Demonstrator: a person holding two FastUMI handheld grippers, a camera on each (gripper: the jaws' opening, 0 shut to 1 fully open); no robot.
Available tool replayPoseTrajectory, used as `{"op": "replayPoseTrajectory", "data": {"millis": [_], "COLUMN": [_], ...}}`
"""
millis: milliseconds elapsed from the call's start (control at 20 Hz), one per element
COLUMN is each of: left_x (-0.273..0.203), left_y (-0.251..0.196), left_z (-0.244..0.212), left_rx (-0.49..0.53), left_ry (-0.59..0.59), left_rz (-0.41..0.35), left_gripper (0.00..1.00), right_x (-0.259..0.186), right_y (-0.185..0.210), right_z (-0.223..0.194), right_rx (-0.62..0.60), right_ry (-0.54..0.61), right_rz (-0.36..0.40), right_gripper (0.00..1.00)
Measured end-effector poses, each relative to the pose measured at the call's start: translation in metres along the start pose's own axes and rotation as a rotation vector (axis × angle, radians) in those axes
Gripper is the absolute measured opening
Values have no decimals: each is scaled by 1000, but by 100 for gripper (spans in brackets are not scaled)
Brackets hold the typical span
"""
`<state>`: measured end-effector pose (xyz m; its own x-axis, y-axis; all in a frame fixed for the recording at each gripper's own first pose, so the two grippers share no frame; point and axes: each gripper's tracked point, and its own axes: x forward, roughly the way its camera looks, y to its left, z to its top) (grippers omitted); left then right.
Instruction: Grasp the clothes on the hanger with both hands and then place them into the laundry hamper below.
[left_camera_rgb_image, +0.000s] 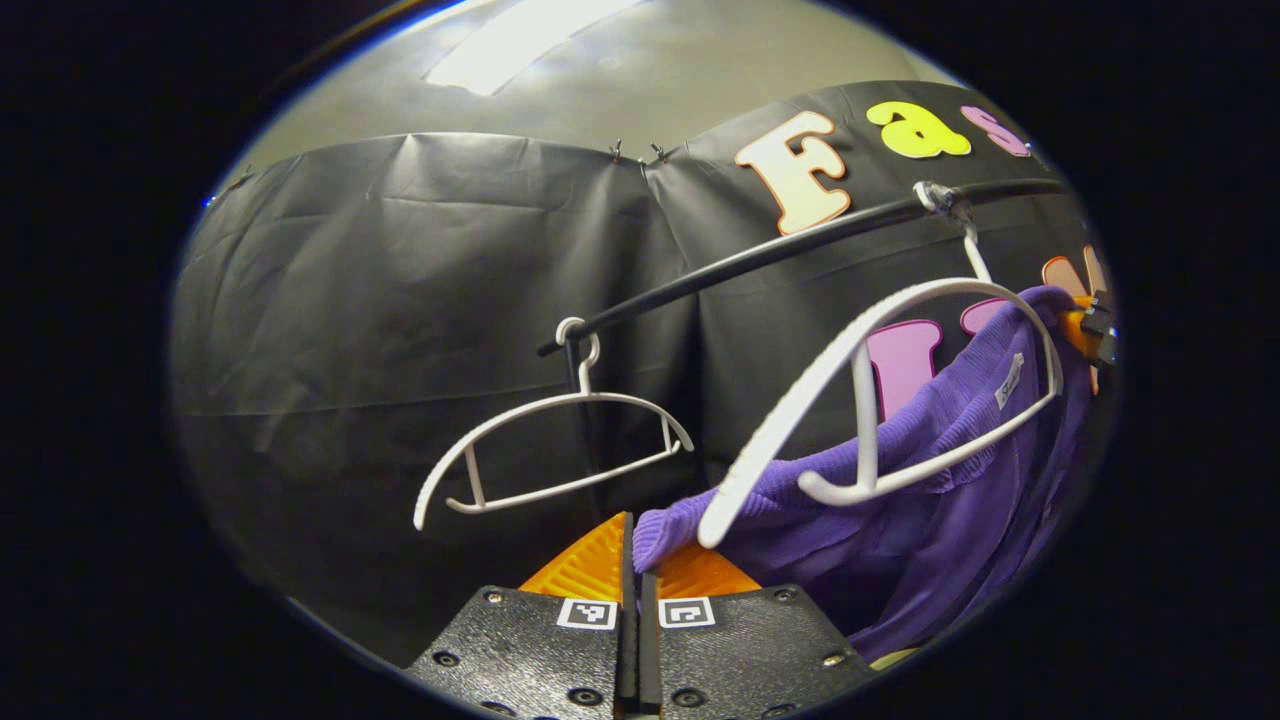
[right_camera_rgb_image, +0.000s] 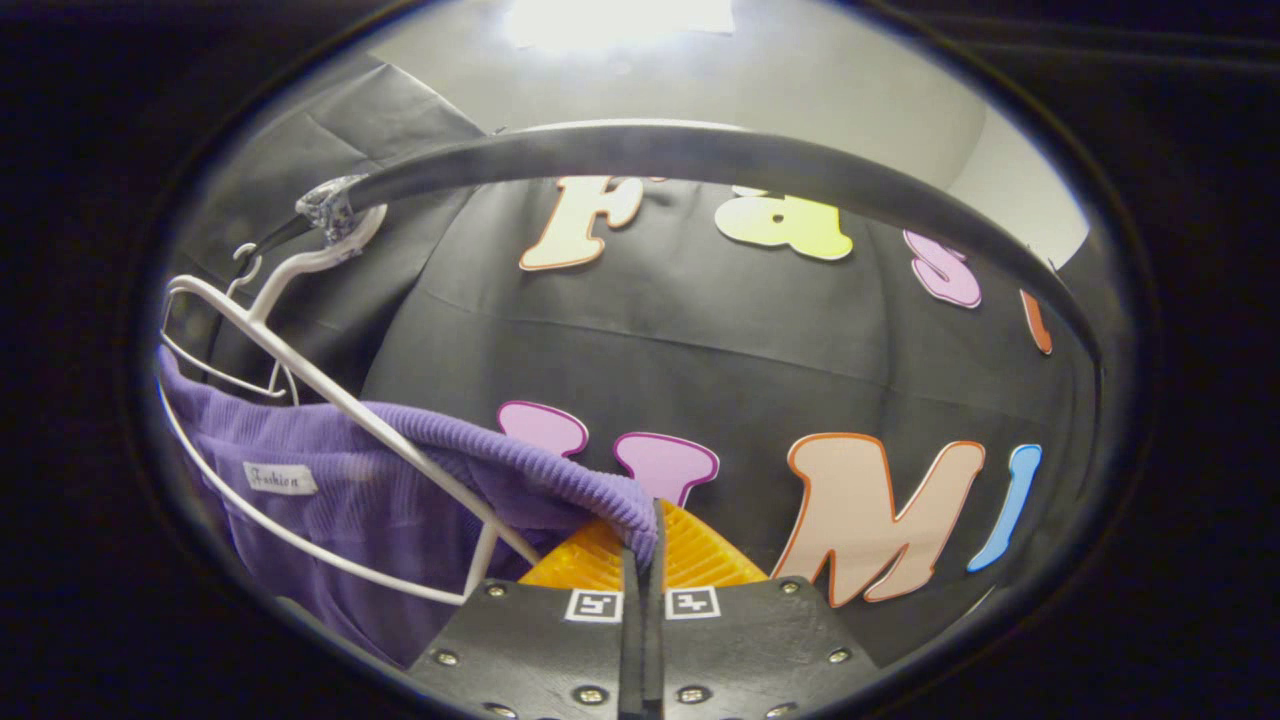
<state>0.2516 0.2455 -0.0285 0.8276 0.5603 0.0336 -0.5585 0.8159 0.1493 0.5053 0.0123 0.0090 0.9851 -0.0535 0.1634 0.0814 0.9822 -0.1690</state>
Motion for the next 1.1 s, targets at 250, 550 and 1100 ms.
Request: {"op": "replayPoseTrajectory", "data": {"millis": [250, 550, 1100], "left_x": [-5, -5, -19], "left_y": [-25, -50, -101], "left_z": [-12, -16, -39], "left_rx": [4, 20, 43], "left_ry": [21, 19, 68], "left_rz": [-48, -107, -218], "left_gripper": [1, 1, 0], "right_x": [4, -2, -33], "right_y": [-13, -37, -66], "right_z": [-19, -49, -117], "right_rx": [-5, -52, -112], "right_ry": [46, 98, 232], "right_rz": [-27, -67, -74], "right_gripper": [1, 1, 1]}}
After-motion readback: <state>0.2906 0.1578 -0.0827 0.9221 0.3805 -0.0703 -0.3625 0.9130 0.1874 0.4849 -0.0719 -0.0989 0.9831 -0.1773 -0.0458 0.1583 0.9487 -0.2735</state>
